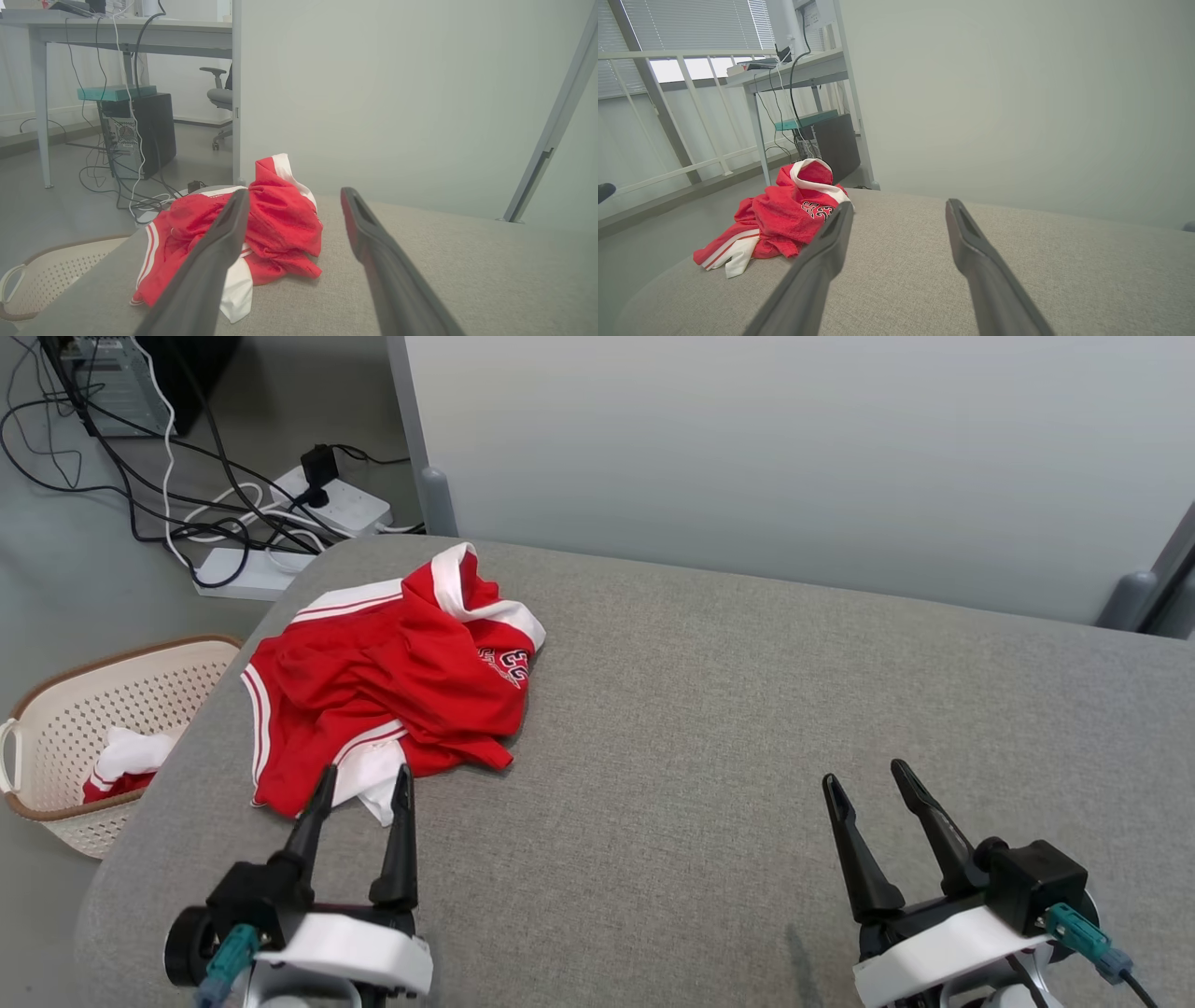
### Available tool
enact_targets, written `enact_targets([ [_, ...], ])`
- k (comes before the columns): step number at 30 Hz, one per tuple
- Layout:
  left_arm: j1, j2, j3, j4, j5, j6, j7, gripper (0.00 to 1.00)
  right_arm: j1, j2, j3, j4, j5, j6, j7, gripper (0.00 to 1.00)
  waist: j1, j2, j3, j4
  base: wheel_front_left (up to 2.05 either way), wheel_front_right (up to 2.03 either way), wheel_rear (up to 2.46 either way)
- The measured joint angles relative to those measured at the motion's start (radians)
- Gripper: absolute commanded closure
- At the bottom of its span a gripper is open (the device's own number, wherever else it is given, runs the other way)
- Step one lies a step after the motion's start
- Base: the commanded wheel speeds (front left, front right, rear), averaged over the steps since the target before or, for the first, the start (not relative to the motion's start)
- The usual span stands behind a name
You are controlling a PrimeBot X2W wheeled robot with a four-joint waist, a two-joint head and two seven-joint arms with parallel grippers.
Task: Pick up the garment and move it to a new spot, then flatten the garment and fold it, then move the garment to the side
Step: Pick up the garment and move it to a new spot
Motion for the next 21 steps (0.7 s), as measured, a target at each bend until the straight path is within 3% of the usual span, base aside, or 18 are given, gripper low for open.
enact_targets([
  [7, -0.12, -0.001, 0.002, 0.06, -0.013, 0.002, 0.0, 0.0, -0.004, -0.01, -0.005, -0.011, 0.009, 0.0, 0.0, 0.0, 0.0, 0.0, 0.05, -0.014, 0.0, 0.0, 0.0],
  [21, -0.483, -0.011, 0.003, 0.311, -0.02, 0.086, 0.005, 0.0, -0.135, -0.051, 0.017, -0.034, 0.01, 0.0, 0.0, 0.0, 0.0, 0.0, 0.244, -0.062, 0.0, 0.0, 0.0],
])
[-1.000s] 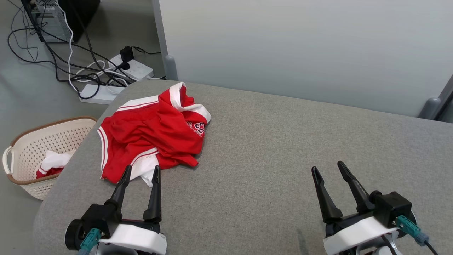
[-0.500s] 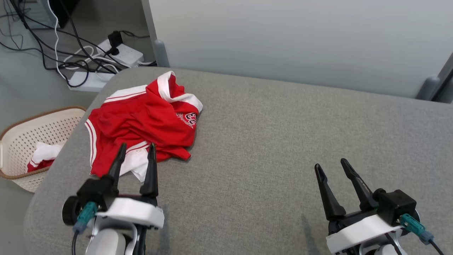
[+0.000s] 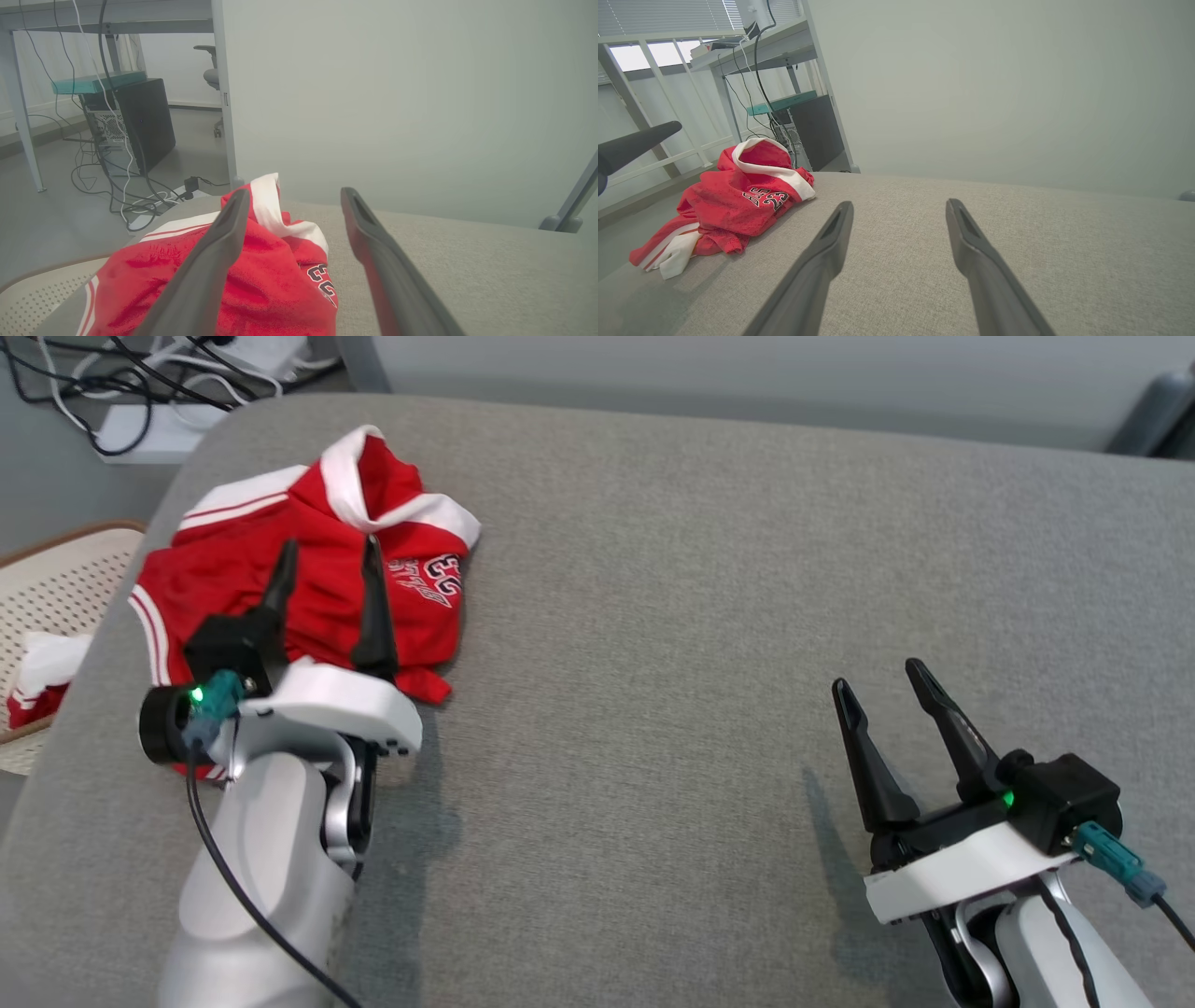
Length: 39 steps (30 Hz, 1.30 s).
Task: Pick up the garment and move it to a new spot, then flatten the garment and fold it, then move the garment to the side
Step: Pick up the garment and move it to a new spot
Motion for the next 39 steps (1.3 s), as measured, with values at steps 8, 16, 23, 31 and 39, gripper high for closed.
enact_targets([
  [8, -0.141, 0.019, 0.026, 0.152, 0.003, 0.054, 0.042, 0.0, -0.035, -0.008, 0.007, -0.001, 0.011, 0.0, 0.0, 0.0, -0.0001, 0.0, 0.057, -0.062, 0.0, 0.0, 0.0],
  [16, -0.265, 0.091, 0.024, 0.328, 0.051, 0.133, 0.117, 0.0, -0.04, -0.01, 0.012, -0.001, 0.026, 0.0, 0.0, 0.0, 0.0, 0.0, 0.097, -0.118, 0.0, 0.0, 0.0],
  [23, -0.32, 0.116, -0.011, 0.433, 0.093, 0.151, 0.15, 0.0, -0.061, -0.011, 0.022, 0.0, 0.042, 0.0, 0.0, 0.0, 0.0, 0.0, 0.114, -0.135, 0.0, 0.0, 0.0],
  [31, -0.346, 0.12, -0.023, 0.499, 0.093, 0.153, 0.13, 0.05, -0.076, -0.01, 0.037, 0.0, 0.05, 0.0, 0.0, 0.0, 0.0, 0.0, 0.121, -0.144, 0.0, 0.0, 0.0],
  [39, -0.346, 0.11, -0.017, 0.524, 0.069, 0.135, 0.056, 1.0, -0.076, -0.007, 0.037, -0.002, 0.045, 0.0, 0.0, 0.0, 0.0, 0.0, 0.118, -0.148, 0.0, 0.0, 0.0],
])
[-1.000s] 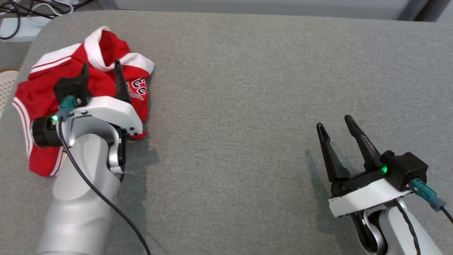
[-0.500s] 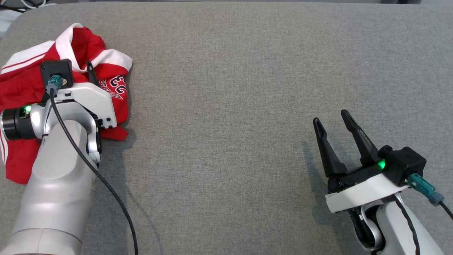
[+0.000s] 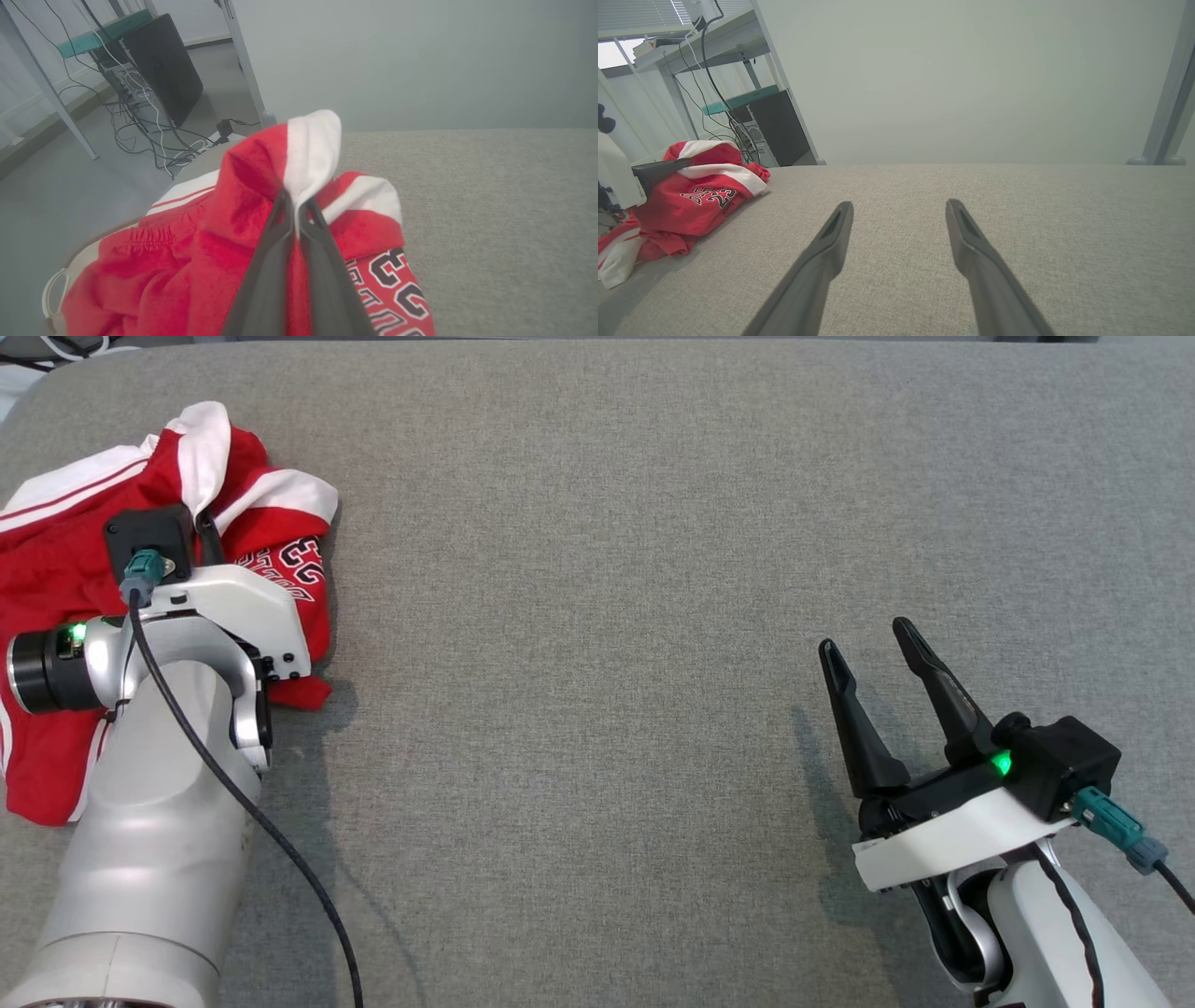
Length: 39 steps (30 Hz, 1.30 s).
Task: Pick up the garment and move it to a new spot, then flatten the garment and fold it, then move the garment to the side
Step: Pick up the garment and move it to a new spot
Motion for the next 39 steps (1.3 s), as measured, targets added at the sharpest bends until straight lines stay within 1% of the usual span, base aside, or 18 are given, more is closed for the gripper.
enact_targets([
  [6, 0.001, -0.004, 0.035, -0.009, -0.056, -0.03, -0.041, 1.0, 0.0, 0.005, 0.001, 0.0, -0.005, 0.0, 0.0, 0.0, 0.0, 0.0, -0.009, 0.0, 0.0, 0.0, 0.0],
  [8, 0.002, -0.007, 0.043, -0.023, -0.065, -0.044, -0.049, 1.0, 0.0, 0.005, 0.001, 0.0, -0.005, 0.0, 0.0, 0.0, 0.0, 0.0, -0.016, 0.0, 0.0, 0.0, 0.0],
  [10, 0.003, -0.014, 0.052, -0.046, -0.08, -0.067, -0.058, 1.0, 0.0, 0.008, 0.0, 0.0, -0.005, 0.0, 0.0, 0.0, 0.0, 0.0, -0.025, -0.002, 0.0, 0.0, 0.0],
  [17, 0.019, -0.047, 0.051, -0.185, -0.095, -0.109, -0.059, 1.0, 0.004, 0.028, -0.016, 0.0, -0.005, 0.0, 0.0, 0.0, 0.0, 0.0, -0.07, -0.021, 0.0, 0.0, 0.0],
  [21, 0.048, -0.079, 0.043, -0.274, -0.12, -0.147, -0.061, 1.0, 0.008, 0.031, -0.026, 0.0, -0.004, 0.0, 0.0, 0.0, 0.0, 0.0, -0.101, -0.037, 0.0, 0.0, 0.0],
  [26, 0.065, -0.107, 0.001, -0.349, -0.172, -0.206, -0.056, 1.0, 0.037, 0.037, -0.034, 0.0, -0.003, 0.0, 0.0, 0.0, 0.0, 0.0, -0.137, -0.068, 0.0, 0.0, 0.0],
  [31, 0.07, -0.12, -0.071, -0.412, -0.228, -0.232, -0.011, 1.0, 0.049, 0.05, -0.055, -0.001, -0.003, 0.0, 0.0, 0.0, 0.0, 0.0, -0.166, -0.111, 0.0, 0.0, 0.0],
  [36, 0.071, -0.122, -0.193, -0.496, -0.337, -0.233, 0.021, 1.0, 0.069, 0.057, -0.061, -0.001, -0.003, 0.0, 0.0, 0.0, -0.0001, 0.0, -0.188, -0.161, 0.0, 0.0, 0.0],
  [39, 0.071, -0.122, -0.277, -0.549, -0.407, -0.209, 0.034, 1.0, 0.078, 0.058, -0.062, -0.002, -0.002, 0.0, 0.0, 0.0, -0.0001, 0.0, -0.199, -0.193, 0.0, 0.0, 0.0],
])
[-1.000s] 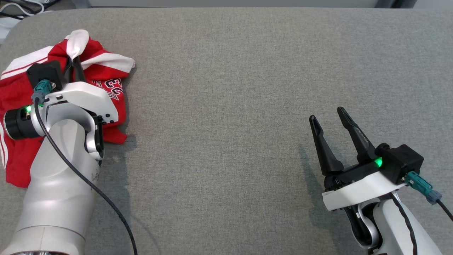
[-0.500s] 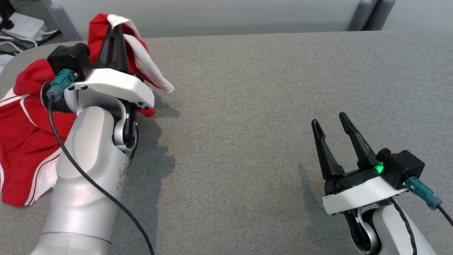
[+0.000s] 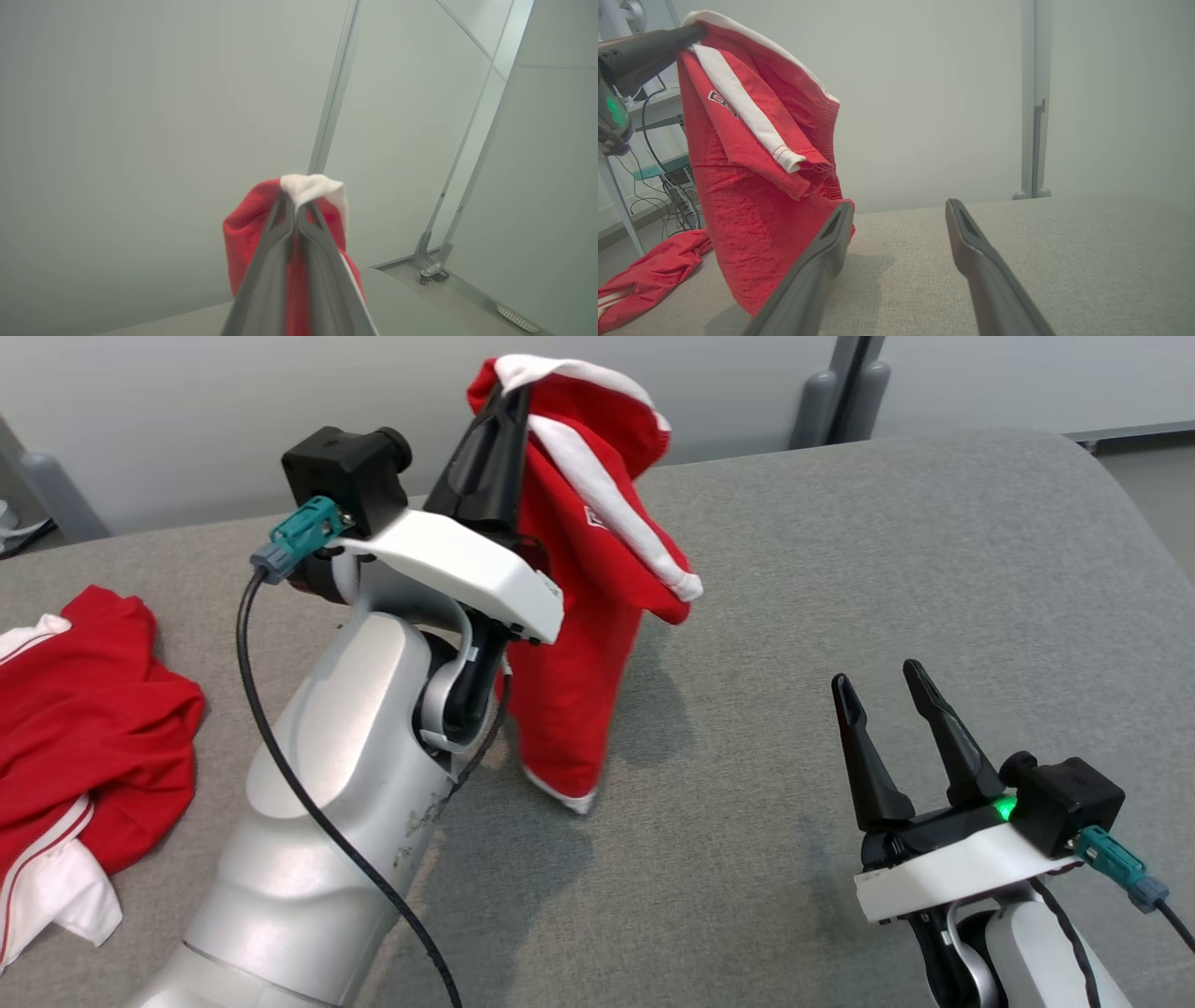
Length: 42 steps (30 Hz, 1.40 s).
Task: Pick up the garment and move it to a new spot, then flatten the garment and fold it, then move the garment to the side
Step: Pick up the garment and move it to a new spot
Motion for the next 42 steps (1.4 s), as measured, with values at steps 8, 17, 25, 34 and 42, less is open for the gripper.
enact_targets([
  [8, -0.012, 0.003, -0.167, -0.081, -0.167, 0.079, -0.021, 1.0, 0.008, 0.005, 0.0, 0.0, 0.004, 0.0, 0.0, 0.0, 0.0, 0.0, -0.017, -0.086, 0.0, 0.0, 0.0],
  [17, -0.037, 0.001, -0.262, -0.056, -0.258, 0.112, -0.05, 1.0, 0.009, 0.008, -0.012, -0.001, 0.008, 0.0, 0.0, 0.0, 0.0001, 0.0, -0.01, -0.105, 0.0, 0.0, 0.0],
  [25, 0.096, 0.024, -0.255, 0.048, -0.309, 0.098, -0.073, 1.0, 0.015, 0.01, -0.025, -0.001, 0.008, 0.0, 0.0, 0.0, 0.0, 0.0, -0.001, -0.063, 0.0, 0.0, 0.0],
  [34, 0.284, 0.061, -0.248, 0.11, -0.356, 0.097, -0.072, 1.0, 0.029, 0.005, -0.02, 0.002, 0.008, 0.0, 0.0, 0.0, 0.0, 0.0, -0.01, -0.003, 0.0, 0.0, 0.0],
  [42, 0.341, 0.103, -0.226, 0.151, -0.327, 0.157, -0.085, 1.0, 0.029, 0.003, 0.006, 0.007, 0.008, 0.0, 0.0, 0.0, 0.0001, 0.0, -0.01, 0.016, 0.0, 0.0, 0.0],
])
